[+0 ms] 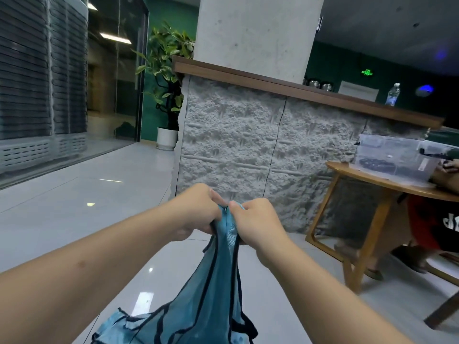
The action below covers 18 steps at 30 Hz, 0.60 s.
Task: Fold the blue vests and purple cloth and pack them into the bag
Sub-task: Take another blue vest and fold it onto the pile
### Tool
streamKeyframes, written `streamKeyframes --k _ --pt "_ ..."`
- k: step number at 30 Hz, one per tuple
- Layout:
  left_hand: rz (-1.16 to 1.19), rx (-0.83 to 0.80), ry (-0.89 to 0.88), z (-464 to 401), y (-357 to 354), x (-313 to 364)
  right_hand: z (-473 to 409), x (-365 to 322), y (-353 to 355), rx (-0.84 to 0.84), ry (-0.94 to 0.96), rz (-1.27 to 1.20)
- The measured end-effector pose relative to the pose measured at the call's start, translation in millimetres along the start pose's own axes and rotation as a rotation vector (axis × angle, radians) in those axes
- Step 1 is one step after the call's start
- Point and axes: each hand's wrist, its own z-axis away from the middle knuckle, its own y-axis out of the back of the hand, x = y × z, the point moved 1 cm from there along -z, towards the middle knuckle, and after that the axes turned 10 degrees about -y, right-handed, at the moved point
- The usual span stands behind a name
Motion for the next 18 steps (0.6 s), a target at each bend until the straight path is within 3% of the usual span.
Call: streamKeyframes --k 4,9,13,18 --pt "0.131 -0.043 0.042 1 -7 3 -3 5 -2 -0.007 -0.001 0.013" --pt "0.560 -0.180 0.153 4 -11 19 2 -1 8 -0.151 -0.017 -0.070" --pt "0.706 -0.332 0.155 10 -6 36 9 -6 22 -0.322 0.036 -0.141" --pt "0.767 -0.434 0.108 9 -4 41 18 -13 37 -0.357 0.081 -0.161"
